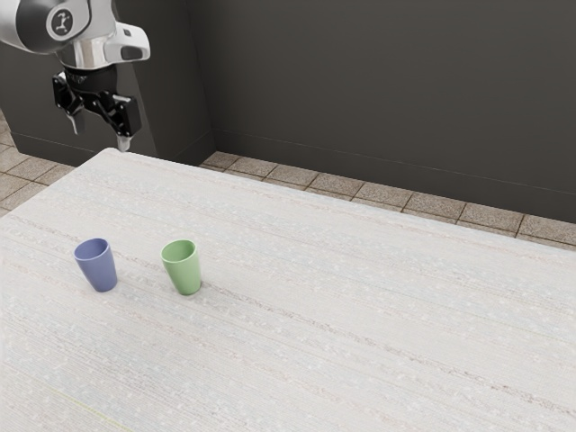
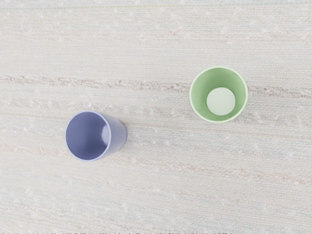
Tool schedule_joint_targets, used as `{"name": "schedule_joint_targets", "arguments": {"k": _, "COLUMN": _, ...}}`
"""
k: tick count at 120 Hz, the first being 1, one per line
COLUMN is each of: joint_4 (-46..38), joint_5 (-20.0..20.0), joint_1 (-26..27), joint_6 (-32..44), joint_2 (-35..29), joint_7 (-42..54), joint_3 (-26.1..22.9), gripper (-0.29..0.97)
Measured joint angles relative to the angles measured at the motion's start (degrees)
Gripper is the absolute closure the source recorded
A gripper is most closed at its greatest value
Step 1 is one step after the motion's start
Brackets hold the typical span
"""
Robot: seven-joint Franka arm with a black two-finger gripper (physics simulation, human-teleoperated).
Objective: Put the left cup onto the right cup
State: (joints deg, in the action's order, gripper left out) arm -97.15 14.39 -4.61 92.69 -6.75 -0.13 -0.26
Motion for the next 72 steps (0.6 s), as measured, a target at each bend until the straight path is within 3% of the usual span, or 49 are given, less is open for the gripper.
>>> {"name": "schedule_joint_targets", "arguments": {"k": 72, "joint_4": -5.09, "joint_5": -0.14, "joint_1": -2.22, "joint_6": 2.39, "joint_2": 1.50, "joint_7": -0.40, "joint_3": 0.03, "gripper": 0.00}}
